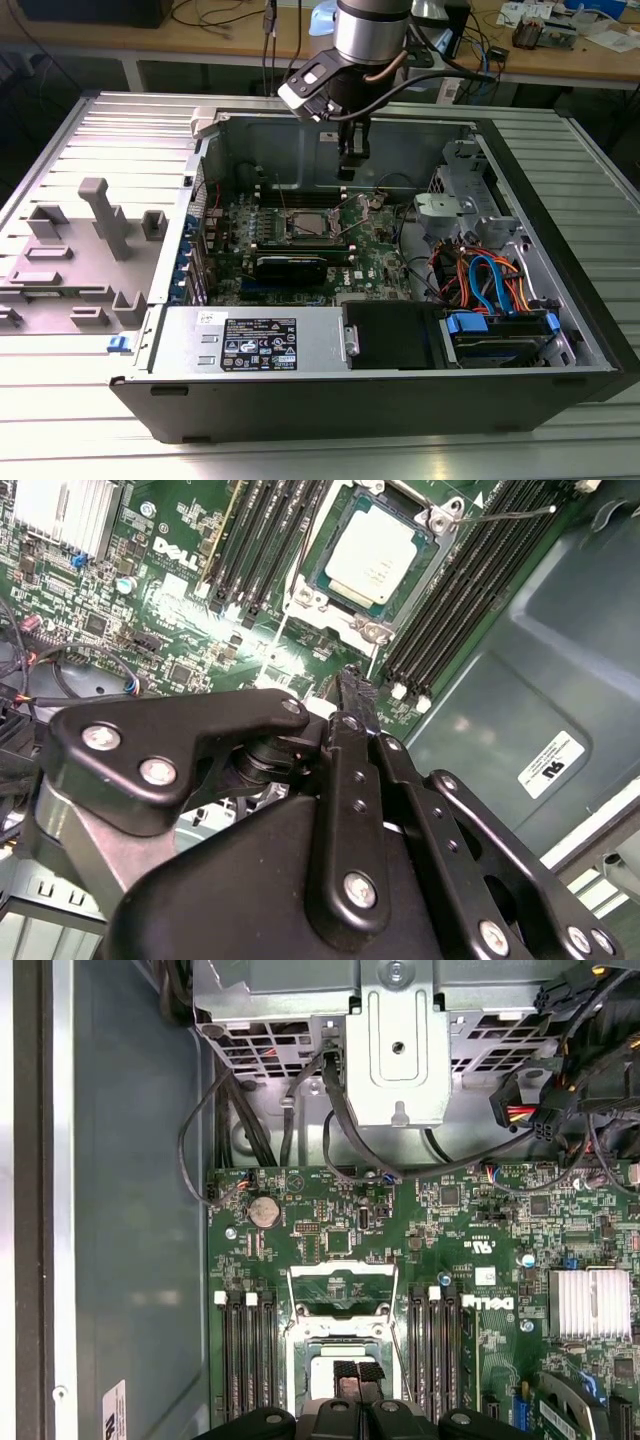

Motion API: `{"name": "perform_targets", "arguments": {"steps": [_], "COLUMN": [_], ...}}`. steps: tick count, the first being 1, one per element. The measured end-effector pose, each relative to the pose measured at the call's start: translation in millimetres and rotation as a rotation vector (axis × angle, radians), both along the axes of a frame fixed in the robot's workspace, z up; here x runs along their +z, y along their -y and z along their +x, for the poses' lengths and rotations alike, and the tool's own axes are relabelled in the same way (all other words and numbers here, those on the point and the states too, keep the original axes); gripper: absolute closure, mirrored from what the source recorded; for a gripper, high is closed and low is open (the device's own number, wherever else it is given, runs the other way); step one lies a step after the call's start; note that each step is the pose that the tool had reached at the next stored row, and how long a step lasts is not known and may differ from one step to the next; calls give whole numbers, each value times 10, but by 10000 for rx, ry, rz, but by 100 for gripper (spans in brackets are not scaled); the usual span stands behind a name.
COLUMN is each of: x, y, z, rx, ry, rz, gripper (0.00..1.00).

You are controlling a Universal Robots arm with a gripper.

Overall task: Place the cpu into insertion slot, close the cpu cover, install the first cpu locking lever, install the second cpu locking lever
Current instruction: 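Close the cpu cover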

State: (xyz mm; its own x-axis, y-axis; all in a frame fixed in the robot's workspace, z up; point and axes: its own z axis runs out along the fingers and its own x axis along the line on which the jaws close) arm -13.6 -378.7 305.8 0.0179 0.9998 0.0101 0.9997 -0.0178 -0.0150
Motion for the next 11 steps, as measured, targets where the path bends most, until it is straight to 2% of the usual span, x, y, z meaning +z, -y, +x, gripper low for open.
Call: {"name": "perform_targets", "arguments": {"steps": [11], "x": [0], "y": [0], "z": [28], "rx": [0], "ry": [0], "rz": [0], "gripper": [89]}}
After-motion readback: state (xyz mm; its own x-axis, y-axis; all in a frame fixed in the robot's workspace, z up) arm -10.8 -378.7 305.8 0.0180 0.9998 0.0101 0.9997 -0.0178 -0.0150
